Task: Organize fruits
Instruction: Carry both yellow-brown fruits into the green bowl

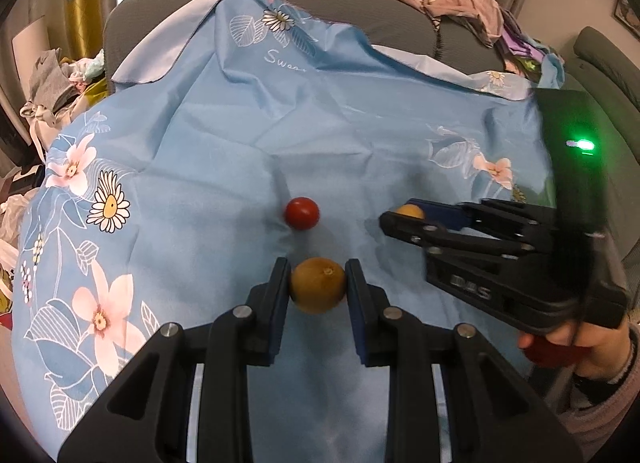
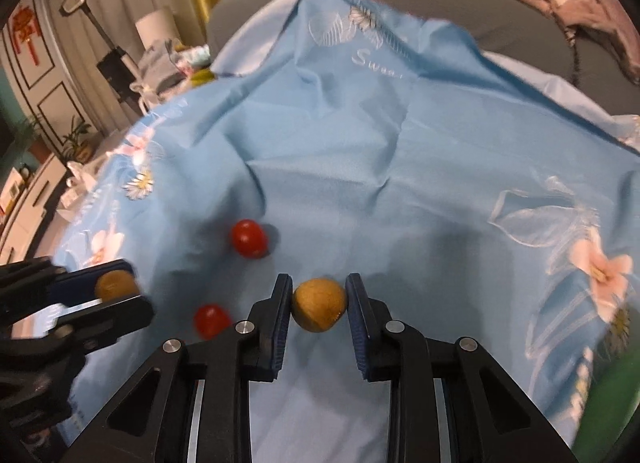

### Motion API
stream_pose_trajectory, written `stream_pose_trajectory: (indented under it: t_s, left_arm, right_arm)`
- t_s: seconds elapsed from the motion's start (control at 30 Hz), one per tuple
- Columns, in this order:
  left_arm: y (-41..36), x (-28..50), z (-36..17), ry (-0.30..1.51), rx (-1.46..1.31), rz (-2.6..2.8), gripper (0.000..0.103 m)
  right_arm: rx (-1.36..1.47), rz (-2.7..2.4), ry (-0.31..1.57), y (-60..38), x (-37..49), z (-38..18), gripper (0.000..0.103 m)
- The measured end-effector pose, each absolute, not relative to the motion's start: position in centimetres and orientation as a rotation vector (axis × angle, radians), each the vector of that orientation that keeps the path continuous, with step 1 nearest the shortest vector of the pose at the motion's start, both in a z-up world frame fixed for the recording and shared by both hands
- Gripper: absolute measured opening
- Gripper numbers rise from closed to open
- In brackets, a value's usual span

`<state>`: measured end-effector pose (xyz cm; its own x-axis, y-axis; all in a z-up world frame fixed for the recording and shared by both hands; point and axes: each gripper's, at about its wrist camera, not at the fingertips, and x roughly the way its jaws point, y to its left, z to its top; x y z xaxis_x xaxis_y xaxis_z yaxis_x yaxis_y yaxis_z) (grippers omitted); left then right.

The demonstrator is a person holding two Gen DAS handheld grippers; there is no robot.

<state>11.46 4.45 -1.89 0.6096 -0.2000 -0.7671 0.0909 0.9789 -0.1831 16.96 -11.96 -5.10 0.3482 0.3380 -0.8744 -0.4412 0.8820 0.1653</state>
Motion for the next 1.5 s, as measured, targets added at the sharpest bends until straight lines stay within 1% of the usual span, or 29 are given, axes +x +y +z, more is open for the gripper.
stream_pose_trajectory:
  t_s: [0.27,0.53,0.8,1.13,1.5]
  left_arm:
    - [2.3,8.5,-0.5,0.883,-0.118,-0.201,0.027]
    - [-0.3,5.7,0.2,0.886,-0.086,-0.238,0.027]
    - [-2.2,4.1,1.4,0.870,-0.054,-0.253,0.027]
    - [-5.0,3.7,3.0,0.844,0.001,-0.284,0.027]
    - [-8.9,4.2,4.3,0.824,0.065,-0.343,0.027]
  right_arm:
    - [-0.084,0.477,1.014,-15.4,12.2,-0.6,0.029]
    - [-0.062,0.456,0.978,-17.5,8.1,1.8,0.029]
    - [-0.069,0.418,0.914,-19.1,5.7,3.9,0.029]
    - [-0.049,0.389,0.851,-21.2,4.6,5.8,0.029]
    - [0.004,0.345,0.823,-24.6,3.9,6.0,0.029]
